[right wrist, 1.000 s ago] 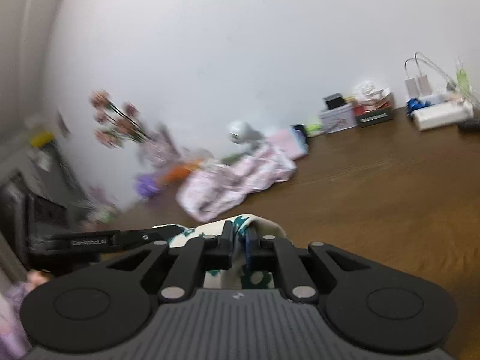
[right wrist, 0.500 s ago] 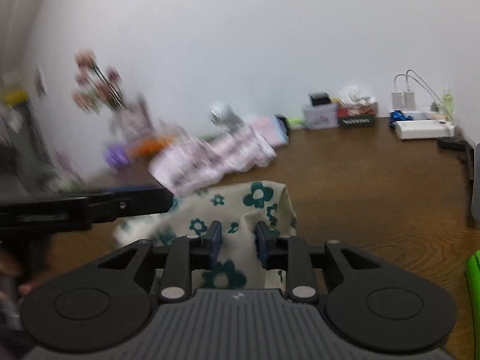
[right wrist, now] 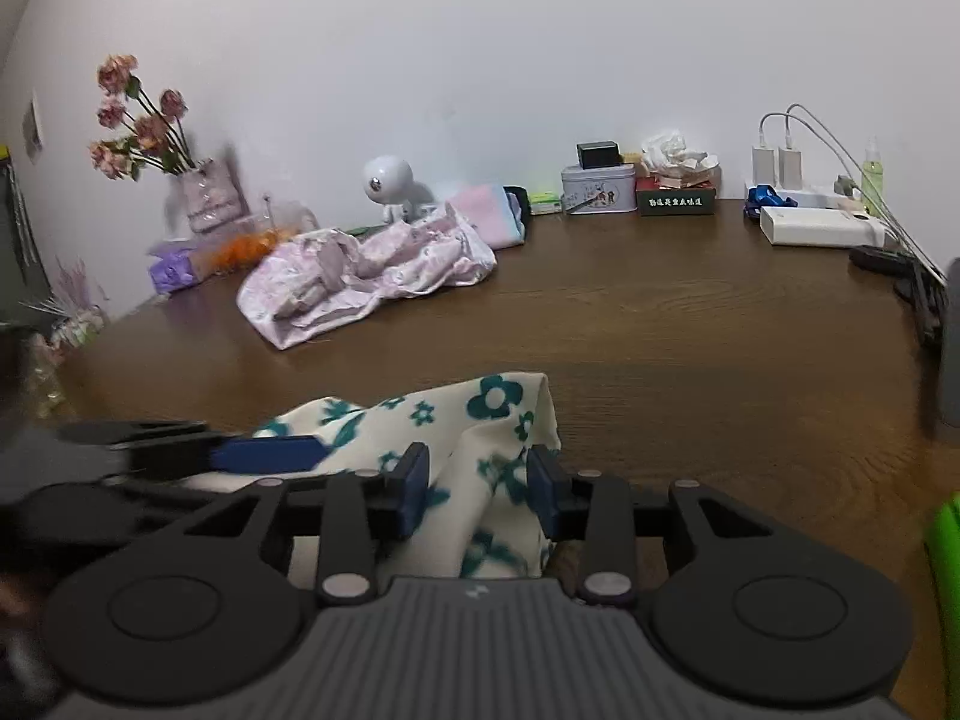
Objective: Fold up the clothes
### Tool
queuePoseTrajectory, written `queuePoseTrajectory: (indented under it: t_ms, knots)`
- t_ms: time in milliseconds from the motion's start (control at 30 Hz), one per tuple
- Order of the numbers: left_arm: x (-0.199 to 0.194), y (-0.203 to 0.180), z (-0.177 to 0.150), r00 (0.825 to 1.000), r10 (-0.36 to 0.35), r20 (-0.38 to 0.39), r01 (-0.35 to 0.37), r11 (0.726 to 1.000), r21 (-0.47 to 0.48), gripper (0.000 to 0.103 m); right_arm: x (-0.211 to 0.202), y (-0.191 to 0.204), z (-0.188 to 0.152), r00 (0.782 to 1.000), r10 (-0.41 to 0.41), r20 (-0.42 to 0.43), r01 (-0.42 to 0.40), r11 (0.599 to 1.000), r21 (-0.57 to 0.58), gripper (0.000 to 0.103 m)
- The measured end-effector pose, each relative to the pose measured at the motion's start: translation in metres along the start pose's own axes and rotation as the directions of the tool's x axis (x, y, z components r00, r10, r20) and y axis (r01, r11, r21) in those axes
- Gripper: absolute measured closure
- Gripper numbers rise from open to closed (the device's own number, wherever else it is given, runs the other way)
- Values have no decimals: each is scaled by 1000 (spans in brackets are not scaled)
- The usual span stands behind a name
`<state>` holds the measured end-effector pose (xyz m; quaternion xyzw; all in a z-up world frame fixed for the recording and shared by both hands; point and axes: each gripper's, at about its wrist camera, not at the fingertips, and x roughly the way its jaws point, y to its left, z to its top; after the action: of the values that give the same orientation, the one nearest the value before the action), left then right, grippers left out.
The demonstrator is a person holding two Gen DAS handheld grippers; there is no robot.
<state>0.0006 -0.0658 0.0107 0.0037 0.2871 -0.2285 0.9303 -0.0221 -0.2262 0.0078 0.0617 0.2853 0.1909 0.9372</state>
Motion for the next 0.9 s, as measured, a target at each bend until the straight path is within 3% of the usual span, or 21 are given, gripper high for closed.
queuePoseTrajectory:
  t_ms: [100,133,233,267,300,333,367,400,433,467,567,733,833,900]
  knots:
    - [4,2,0,1000,-8,11,8,1000,-20,55,-3,-12,-8,999,27,-23,-25,995,93,71]
    - [2,2,1,1000,-6,15,6,1000,-23,55,0,-16,-11,999,46,-24,-42,990,137,81]
    - [-18,6,6,999,-13,33,14,999,-41,54,1,-18,-11,998,67,-14,-64,980,189,81]
    - [-31,6,7,998,-18,52,20,999,-33,45,-5,-15,-10,998,59,0,-58,984,168,79]
    - [-42,6,7,997,-15,70,17,1000,-18,37,-13,-11,-8,999,46,20,-49,990,134,74]
    - [-52,5,6,996,-8,86,9,1000,-2,24,-25,-6,-7,998,26,48,-30,996,84,59]
    - [-57,4,5,996,-2,85,1,1000,10,22,-40,-2,-7,996,-2,90,1,1000,19,40]
    - [-59,3,3,997,5,74,-7,1000,20,22,-56,1,-8,990,-30,138,37,998,-47,29]
    - [-60,2,0,998,12,62,-14,999,30,22,-77,0,-11,975,-60,213,88,988,-127,12]
    - [-60,2,-2,998,18,55,-20,999,27,22,-99,-4,-16,952,-75,298,144,966,-217,1]
    - [-56,11,-3,999,10,32,-8,999,-46,21,-137,-27,-28,912,-108,395,274,878,-393,0]
    - [-58,15,1,999,39,11,-38,996,-75,21,-129,-82,-33,952,-140,270,241,890,-387,0]
    - [-62,14,3,998,57,8,-56,996,-75,22,-109,-99,-31,972,-114,206,188,904,-384,0]
    - [-65,15,5,997,76,8,-75,995,-72,22,-101,-96,-25,967,-90,237,181,899,-399,0]
